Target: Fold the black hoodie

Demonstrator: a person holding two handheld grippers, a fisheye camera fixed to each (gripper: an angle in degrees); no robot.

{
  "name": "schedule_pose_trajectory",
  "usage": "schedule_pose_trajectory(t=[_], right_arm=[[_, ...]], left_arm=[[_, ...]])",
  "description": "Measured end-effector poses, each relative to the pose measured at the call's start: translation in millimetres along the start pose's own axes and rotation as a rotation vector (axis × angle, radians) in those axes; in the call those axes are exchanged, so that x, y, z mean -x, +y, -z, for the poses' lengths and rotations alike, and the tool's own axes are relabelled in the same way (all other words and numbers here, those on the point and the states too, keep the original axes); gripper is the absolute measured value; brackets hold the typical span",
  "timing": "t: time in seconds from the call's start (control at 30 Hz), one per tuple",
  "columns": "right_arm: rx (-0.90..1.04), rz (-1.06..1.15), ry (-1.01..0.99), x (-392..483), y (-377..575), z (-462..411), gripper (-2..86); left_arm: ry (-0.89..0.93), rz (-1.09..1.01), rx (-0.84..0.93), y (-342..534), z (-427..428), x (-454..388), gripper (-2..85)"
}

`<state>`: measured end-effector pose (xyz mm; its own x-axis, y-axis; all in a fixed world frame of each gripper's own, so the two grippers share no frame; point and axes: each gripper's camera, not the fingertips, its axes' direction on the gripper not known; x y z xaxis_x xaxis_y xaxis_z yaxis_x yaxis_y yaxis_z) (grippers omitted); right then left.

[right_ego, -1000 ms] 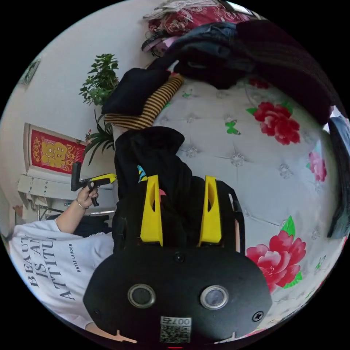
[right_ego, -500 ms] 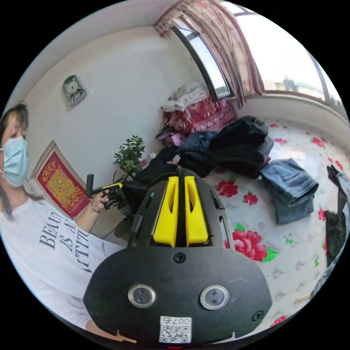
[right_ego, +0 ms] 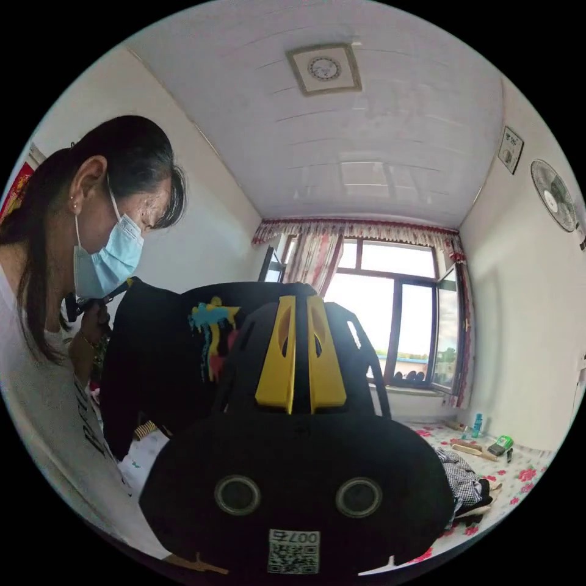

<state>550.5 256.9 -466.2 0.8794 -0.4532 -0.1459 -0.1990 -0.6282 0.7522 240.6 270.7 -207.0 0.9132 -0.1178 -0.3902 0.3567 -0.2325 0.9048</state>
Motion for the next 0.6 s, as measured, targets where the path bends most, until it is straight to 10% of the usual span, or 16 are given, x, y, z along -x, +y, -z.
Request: schedule_pose_trajectory(t=[0.3,0.6], right_arm=[[0.172,-0.071,-0.005,-84.9,11.3,-69.8,1.7],[0.829,-0.246,0.083,-211.3,150.1,-299.2,6.3]], left_arm=[[-0.031,-0.115,0.126,9.5,-108.3,-74.3,-0.6],[-0.037,0.165,0.988,218.0,-411.3,-59.7,7.1]])
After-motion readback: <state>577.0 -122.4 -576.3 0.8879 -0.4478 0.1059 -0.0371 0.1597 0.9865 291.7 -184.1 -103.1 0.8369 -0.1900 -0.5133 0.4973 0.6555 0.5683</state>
